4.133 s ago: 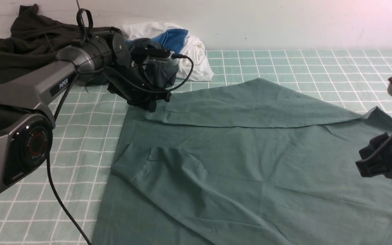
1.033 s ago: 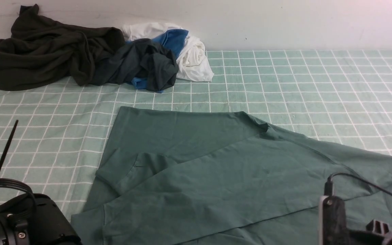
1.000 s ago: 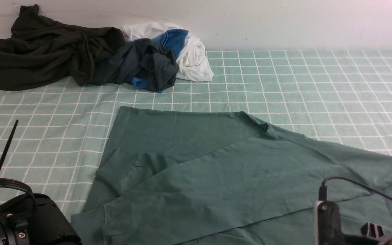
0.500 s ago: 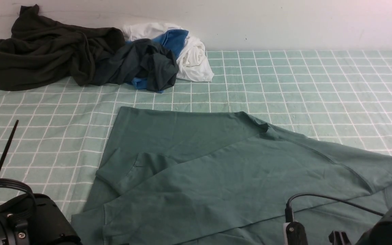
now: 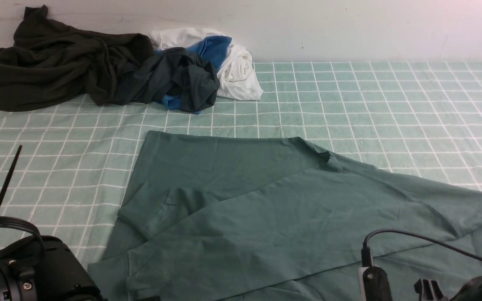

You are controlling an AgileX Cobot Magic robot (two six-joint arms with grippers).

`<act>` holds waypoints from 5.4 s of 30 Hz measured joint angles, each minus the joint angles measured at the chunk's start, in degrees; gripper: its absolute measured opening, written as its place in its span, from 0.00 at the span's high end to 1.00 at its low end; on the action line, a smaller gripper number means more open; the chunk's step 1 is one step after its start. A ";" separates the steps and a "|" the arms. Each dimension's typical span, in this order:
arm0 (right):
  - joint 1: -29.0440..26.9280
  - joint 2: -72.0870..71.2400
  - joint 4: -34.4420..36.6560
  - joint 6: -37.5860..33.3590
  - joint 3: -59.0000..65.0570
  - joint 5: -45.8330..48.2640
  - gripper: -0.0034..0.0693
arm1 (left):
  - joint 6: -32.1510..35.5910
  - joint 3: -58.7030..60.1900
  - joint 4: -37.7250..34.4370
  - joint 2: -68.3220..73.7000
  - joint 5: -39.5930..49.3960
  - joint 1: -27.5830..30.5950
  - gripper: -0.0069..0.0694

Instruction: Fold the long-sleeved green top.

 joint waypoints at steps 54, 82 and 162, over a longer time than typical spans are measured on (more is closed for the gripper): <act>-33.23 41.77 -5.44 35.24 -68.70 9.63 0.29 | 1.46 -79.55 2.39 52.08 -5.00 35.71 0.41; -59.39 37.50 3.19 38.29 -42.10 5.02 0.33 | 6.96 -83.27 -11.61 52.08 10.35 34.06 0.91; -18.39 -34.63 31.01 12.41 -20.93 -9.47 0.97 | -19.85 7.58 7.89 -73.99 -3.32 34.11 0.91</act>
